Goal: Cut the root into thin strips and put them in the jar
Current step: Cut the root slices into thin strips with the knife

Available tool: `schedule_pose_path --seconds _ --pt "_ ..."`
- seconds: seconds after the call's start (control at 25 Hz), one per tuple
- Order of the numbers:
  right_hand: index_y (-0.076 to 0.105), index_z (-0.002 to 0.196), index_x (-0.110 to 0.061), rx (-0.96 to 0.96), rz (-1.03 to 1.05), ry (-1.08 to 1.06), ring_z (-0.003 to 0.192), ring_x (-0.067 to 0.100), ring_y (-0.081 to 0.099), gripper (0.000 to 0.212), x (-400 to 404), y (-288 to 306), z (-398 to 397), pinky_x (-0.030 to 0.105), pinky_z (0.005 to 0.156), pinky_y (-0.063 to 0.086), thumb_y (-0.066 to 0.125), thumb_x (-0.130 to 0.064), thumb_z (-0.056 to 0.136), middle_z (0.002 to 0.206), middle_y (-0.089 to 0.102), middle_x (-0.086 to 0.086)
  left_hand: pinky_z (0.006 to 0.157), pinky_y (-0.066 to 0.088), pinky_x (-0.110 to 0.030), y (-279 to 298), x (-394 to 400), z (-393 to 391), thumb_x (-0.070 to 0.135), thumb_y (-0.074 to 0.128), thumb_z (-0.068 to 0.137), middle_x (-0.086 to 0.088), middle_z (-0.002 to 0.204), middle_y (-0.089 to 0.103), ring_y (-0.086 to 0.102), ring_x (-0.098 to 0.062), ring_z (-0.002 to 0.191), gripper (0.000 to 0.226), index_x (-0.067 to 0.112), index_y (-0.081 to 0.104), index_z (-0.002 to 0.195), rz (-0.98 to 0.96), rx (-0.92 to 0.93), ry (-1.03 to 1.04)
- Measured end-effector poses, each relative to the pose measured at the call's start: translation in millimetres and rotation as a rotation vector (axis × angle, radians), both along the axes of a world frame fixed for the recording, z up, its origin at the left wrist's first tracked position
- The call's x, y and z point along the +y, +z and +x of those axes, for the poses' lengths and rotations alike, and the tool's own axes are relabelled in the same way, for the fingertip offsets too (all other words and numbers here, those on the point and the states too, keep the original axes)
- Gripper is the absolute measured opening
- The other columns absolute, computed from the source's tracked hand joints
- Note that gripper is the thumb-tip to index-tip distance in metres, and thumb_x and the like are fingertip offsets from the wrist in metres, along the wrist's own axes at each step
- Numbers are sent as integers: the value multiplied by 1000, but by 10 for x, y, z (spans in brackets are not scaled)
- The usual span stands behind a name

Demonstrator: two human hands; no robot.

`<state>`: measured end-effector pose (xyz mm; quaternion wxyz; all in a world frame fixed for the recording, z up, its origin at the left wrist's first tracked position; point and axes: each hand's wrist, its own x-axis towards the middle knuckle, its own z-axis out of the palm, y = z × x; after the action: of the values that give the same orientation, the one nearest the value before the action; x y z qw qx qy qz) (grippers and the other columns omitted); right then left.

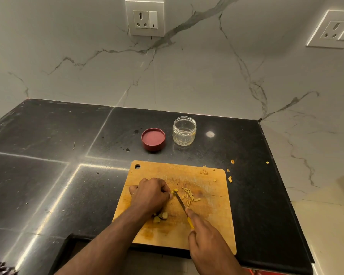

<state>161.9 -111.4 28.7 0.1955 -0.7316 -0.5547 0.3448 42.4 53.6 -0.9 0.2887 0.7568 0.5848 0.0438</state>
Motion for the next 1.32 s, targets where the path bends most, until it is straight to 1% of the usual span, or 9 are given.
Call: schedule_pose_path --seconds 0.28,0.44,0.72,0.8,0.88,0.96,1.12,1.2,1.32 --pt "18 155 -33 -7 17 29 128 4 40 54 131 -37 -50 18 105 34 34 -28 104 149 39 -10 91 30 -43 -5 -9 -3 41 69 89 21 89 66 51 -8 106 9 34 70 83 5 -4 4" --pt "19 155 -33 11 12 35 123 3 42 54 137 -82 -15 20 104 36 35 -28 104 145 43 -10 91 31 -43 -6 -17 -7 42 70 89 20 89 67 50 -9 106 9 34 72 83 10 -9 13" --pt "23 153 -37 29 2 -21 115 -3 45 54 -104 -99 16 6 94 31 38 -24 102 140 45 -13 93 31 -44 2 -21 -18 45 71 89 21 90 65 48 -9 106 11 35 70 84 5 -6 8" --pt "22 153 -38 25 14 -39 112 -6 43 54 -107 -74 20 1 90 28 38 -24 103 141 44 -15 94 31 -44 17 -10 -25 43 71 89 21 91 65 49 -9 108 9 36 69 84 -17 1 -4" --pt "22 153 -36 37 33 -33 114 -9 39 53 -73 -74 7 -3 90 24 36 -25 103 145 41 -17 93 31 -44 43 8 -31 40 69 91 21 94 65 50 -9 107 5 37 69 86 -36 11 -23" --pt "21 154 -35 41 39 -12 118 -9 37 53 -26 -89 -20 2 96 25 35 -26 103 148 38 -17 88 30 -41 72 23 -42 34 67 93 22 93 65 53 -6 101 5 38 69 90 -46 -3 -23" --pt "18 155 -34 23 12 33 128 0 39 55 40 -118 -89 15 107 31 34 -27 103 150 37 -14 83 28 -38 91 47 -63 23 60 95 20 87 63 56 -2 88 17 39 59 91 -36 -43 16" --pt "17 155 -35 10 7 16 129 2 39 55 24 -141 -71 15 108 31 34 -27 103 151 36 -13 84 29 -38 83 52 -68 22 57 95 21 88 63 55 -1 88 18 40 58 93 -44 -35 8" --pt "15 155 -35 -19 16 -91 130 1 39 54 -41 -164 50 14 106 29 34 -27 104 152 34 -13 86 29 -38 80 59 -71 22 56 97 22 91 62 55 -2 92 19 41 59 97 -61 -36 -4"
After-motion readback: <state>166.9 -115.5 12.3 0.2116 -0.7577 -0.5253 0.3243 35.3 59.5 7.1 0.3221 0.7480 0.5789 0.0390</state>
